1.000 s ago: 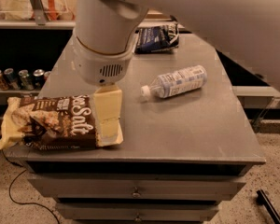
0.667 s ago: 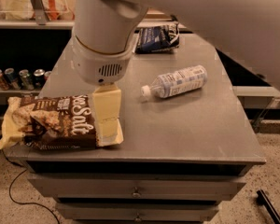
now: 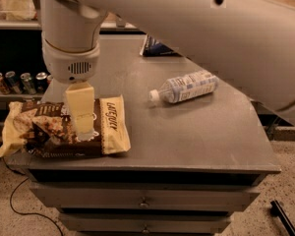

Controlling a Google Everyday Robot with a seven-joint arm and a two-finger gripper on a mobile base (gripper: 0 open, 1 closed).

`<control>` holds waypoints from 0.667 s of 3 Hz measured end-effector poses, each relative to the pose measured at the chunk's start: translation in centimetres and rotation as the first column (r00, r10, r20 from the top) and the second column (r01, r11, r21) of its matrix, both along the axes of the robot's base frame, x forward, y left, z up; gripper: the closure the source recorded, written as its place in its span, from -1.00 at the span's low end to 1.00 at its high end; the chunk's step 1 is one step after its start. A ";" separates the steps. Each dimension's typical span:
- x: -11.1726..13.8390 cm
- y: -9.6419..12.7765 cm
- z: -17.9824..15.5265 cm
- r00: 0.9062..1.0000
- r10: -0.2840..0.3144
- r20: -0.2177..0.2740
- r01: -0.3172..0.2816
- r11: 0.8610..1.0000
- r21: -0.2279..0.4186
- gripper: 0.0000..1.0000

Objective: Pick brown chip bag

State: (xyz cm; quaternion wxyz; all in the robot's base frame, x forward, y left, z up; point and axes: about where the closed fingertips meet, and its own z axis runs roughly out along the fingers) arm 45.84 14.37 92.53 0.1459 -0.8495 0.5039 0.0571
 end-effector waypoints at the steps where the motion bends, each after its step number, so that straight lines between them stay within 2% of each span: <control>1: 1.5 2.9 -1.9 0.998 0.047 -0.030 -0.048 0.999 -0.006 -1.00; 2: 2.9 3.7 -3.6 0.997 0.046 -0.055 -0.046 0.999 -0.007 -1.00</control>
Offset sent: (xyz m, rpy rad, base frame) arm 0.0485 0.0449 -0.0591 -0.0161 0.0940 0.0434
